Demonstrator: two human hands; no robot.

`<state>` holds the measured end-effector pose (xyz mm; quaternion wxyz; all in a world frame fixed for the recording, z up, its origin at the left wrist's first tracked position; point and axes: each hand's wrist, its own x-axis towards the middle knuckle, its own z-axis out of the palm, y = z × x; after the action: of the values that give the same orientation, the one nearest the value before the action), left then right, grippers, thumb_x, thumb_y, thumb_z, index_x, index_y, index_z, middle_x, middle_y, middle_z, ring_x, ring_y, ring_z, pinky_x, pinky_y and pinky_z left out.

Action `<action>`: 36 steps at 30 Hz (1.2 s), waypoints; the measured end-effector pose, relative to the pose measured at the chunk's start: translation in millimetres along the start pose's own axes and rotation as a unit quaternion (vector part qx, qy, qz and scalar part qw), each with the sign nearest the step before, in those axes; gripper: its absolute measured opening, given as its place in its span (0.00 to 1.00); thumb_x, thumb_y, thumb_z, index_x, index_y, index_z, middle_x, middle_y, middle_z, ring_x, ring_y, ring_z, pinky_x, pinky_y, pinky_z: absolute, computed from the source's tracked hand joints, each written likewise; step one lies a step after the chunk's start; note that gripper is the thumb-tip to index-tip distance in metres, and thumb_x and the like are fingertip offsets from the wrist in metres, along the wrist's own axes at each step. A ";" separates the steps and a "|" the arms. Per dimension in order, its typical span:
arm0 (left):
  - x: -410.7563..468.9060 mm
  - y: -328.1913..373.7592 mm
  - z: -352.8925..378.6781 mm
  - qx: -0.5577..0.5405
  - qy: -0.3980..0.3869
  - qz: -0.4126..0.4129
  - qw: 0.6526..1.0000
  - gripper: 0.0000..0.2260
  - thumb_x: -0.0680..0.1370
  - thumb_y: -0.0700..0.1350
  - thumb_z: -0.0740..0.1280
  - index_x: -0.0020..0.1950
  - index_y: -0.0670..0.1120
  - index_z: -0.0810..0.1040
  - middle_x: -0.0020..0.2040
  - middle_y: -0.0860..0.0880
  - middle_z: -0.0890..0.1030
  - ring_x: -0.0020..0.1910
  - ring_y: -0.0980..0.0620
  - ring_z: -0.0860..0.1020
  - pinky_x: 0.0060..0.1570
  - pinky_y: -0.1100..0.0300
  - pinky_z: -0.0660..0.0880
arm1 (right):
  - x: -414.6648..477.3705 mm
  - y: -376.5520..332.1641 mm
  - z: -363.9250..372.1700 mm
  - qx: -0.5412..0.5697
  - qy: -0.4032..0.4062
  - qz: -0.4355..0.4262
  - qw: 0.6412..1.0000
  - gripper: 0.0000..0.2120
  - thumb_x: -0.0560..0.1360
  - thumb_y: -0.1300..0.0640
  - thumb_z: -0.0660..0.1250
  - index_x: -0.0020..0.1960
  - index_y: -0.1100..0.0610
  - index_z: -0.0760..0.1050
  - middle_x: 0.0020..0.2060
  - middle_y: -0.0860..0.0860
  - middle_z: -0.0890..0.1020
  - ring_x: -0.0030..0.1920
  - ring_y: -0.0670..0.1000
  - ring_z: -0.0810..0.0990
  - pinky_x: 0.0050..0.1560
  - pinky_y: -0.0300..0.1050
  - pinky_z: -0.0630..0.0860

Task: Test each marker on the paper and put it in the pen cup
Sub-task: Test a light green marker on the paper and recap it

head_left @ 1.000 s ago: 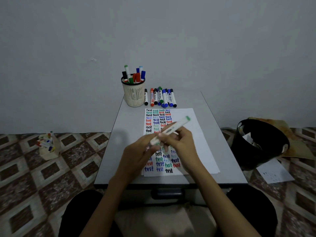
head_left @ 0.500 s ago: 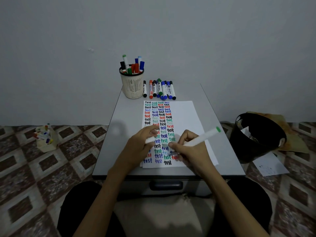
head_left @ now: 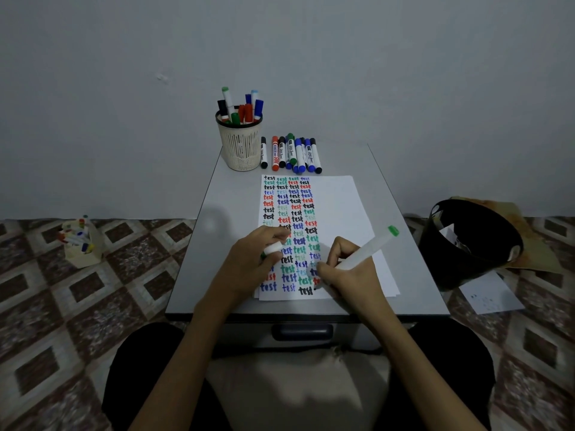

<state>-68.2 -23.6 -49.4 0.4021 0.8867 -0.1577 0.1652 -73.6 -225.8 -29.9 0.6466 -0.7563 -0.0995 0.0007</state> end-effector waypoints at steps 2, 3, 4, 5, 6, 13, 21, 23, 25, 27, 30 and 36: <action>-0.4 -0.4 -0.6 0.000 -0.003 0.002 1.000 0.14 0.76 0.41 0.66 0.62 0.46 0.74 0.58 0.51 0.77 0.55 0.57 0.75 0.51 0.75 0.70 | -0.1 -0.7 0.2 0.003 -0.006 0.002 1.000 0.14 0.71 0.74 0.67 0.34 0.66 0.64 0.32 0.65 0.77 0.42 0.60 0.82 0.30 0.42 0.78; -0.5 -0.8 -0.6 0.001 -0.003 0.004 1.000 0.14 0.76 0.42 0.65 0.61 0.46 0.74 0.58 0.51 0.78 0.55 0.57 0.75 0.51 0.76 0.70 | -0.8 -1.5 -0.2 0.008 -0.008 0.001 1.000 0.14 0.71 0.75 0.66 0.34 0.65 0.64 0.30 0.59 0.78 0.41 0.55 0.83 0.30 0.40 0.77; -0.6 -1.0 -0.4 0.002 -0.003 0.005 1.000 0.14 0.76 0.44 0.65 0.61 0.46 0.74 0.58 0.51 0.78 0.55 0.57 0.75 0.51 0.76 0.70 | -0.9 -1.1 -0.8 0.010 -0.005 0.000 1.000 0.15 0.71 0.75 0.66 0.33 0.64 0.64 0.29 0.55 0.78 0.40 0.53 0.83 0.29 0.40 0.76; -0.5 -1.2 -0.2 0.002 -0.003 0.004 1.000 0.14 0.76 0.44 0.65 0.61 0.46 0.74 0.58 0.50 0.78 0.55 0.57 0.75 0.51 0.76 0.70 | -0.5 -0.1 -1.3 0.008 0.002 -0.001 1.000 0.15 0.71 0.74 0.66 0.33 0.65 0.63 0.29 0.57 0.78 0.40 0.54 0.83 0.29 0.44 0.76; -0.5 -1.4 0.0 0.002 -0.003 0.003 1.000 0.14 0.75 0.44 0.65 0.61 0.46 0.74 0.58 0.50 0.78 0.55 0.57 0.75 0.51 0.76 0.70 | 0.0 0.9 -1.8 0.004 0.009 0.000 1.000 0.14 0.71 0.73 0.67 0.34 0.66 0.63 0.31 0.63 0.77 0.41 0.60 0.82 0.30 0.49 0.77; -0.4 -2.9 0.0 0.003 0.000 0.007 1.000 0.14 0.75 0.45 0.65 0.61 0.46 0.74 0.58 0.50 0.78 0.54 0.57 0.76 0.49 0.75 0.72 | -2.7 0.3 -1.3 -0.004 -0.011 -0.001 1.000 0.16 0.70 0.71 0.69 0.34 0.68 0.62 0.35 0.69 0.75 0.46 0.64 0.80 0.37 0.55 0.80; -1.2 -2.2 -0.1 0.000 0.006 0.002 1.000 0.13 0.76 0.45 0.66 0.60 0.48 0.74 0.56 0.54 0.77 0.53 0.57 0.77 0.50 0.67 0.76 | -4.7 -3.7 -2.1 0.002 0.010 -0.008 1.000 0.14 0.71 0.76 0.65 0.33 0.68 0.63 0.31 0.68 0.71 0.35 0.54 0.77 0.29 0.39 0.74; -1.3 -1.6 -0.2 -0.003 0.006 0.003 1.000 0.13 0.75 0.46 0.65 0.60 0.48 0.75 0.56 0.54 0.77 0.53 0.57 0.77 0.49 0.67 0.76 | -4.0 -2.9 -2.3 0.001 0.016 -0.014 1.000 0.14 0.71 0.75 0.66 0.33 0.67 0.62 0.31 0.67 0.71 0.35 0.59 0.76 0.29 0.40 0.73; -1.2 -1.6 -0.5 -0.007 0.006 0.003 1.000 0.13 0.76 0.45 0.66 0.60 0.48 0.75 0.56 0.55 0.77 0.53 0.58 0.77 0.49 0.67 0.76 | -3.2 -1.5 -3.0 0.002 0.011 -0.021 1.000 0.15 0.70 0.73 0.67 0.33 0.67 0.62 0.31 0.68 0.71 0.38 0.66 0.76 0.31 0.44 0.74; -1.4 -1.7 -0.5 -0.009 0.006 0.004 1.000 0.13 0.76 0.44 0.66 0.60 0.48 0.75 0.55 0.56 0.76 0.52 0.58 0.77 0.49 0.66 0.76 | -3.0 0.2 -3.8 0.005 0.001 -0.020 1.000 0.15 0.70 0.72 0.68 0.33 0.68 0.62 0.32 0.69 0.70 0.39 0.68 0.76 0.31 0.46 0.74; -1.4 -1.3 -0.5 -0.007 0.008 0.003 1.000 0.12 0.76 0.43 0.67 0.59 0.49 0.75 0.55 0.57 0.76 0.52 0.57 0.77 0.49 0.63 0.77 | -4.6 -1.8 -3.5 0.015 0.002 -0.019 1.000 0.15 0.68 0.69 0.68 0.33 0.69 0.61 0.30 0.68 0.70 0.35 0.60 0.76 0.31 0.44 0.75; -1.4 -1.9 -0.3 0.000 0.010 0.009 1.000 0.12 0.76 0.44 0.67 0.59 0.48 0.75 0.56 0.52 0.78 0.52 0.57 0.77 0.49 0.66 0.76 | -7.8 -5.8 -4.2 0.035 0.007 -0.021 0.999 0.13 0.70 0.74 0.66 0.32 0.66 0.64 0.23 0.46 0.71 0.29 0.40 0.76 0.28 0.32 0.71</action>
<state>-68.7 -22.0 -51.1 0.4022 0.8834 -0.1618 0.1779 -81.6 -230.3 -24.5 0.6735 -0.7307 -0.1107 -0.0148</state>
